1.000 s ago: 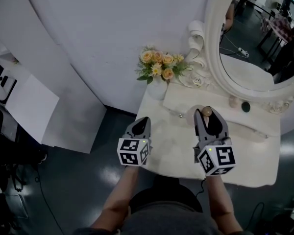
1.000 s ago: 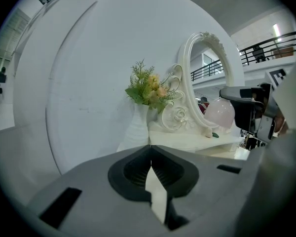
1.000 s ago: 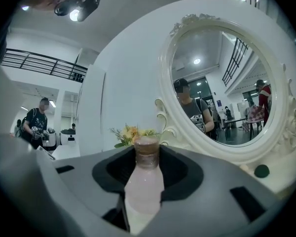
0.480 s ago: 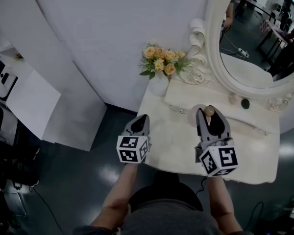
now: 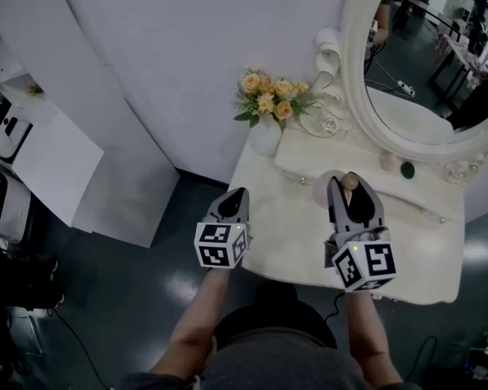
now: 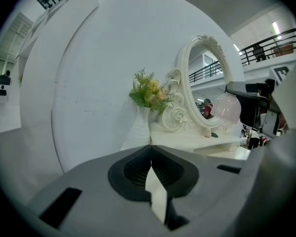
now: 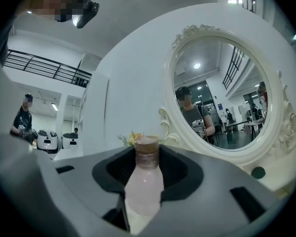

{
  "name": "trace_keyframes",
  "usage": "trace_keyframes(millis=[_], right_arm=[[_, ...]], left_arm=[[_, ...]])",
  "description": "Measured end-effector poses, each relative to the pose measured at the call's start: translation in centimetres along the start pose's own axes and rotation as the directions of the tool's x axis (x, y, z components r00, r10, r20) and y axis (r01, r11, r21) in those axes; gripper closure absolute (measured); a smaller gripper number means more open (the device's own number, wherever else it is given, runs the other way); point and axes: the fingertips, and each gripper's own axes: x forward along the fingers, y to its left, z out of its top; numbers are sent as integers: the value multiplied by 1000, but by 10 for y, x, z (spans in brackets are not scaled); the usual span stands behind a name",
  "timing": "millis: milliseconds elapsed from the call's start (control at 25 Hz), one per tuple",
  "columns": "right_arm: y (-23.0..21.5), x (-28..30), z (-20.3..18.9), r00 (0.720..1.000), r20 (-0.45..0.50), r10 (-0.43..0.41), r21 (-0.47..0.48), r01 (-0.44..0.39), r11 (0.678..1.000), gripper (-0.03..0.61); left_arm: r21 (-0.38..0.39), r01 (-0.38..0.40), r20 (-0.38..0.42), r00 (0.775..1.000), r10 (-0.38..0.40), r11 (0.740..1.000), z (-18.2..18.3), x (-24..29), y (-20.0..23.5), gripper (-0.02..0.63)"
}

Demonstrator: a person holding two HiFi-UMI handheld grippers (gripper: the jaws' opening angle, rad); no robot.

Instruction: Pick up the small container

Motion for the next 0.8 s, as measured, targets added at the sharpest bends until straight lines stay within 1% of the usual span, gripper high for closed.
trace_keyframes(millis=[440, 800], right_arm=[[0, -3, 6, 1000, 22, 6, 10, -7, 1000, 426], [1, -6, 7, 1000, 27, 15, 12, -15, 1000, 426]], left_arm=[[17, -7, 11, 1000, 7, 1000, 5, -3, -2, 607], [14, -14, 14, 1000, 14, 1000, 5, -7, -3, 607]])
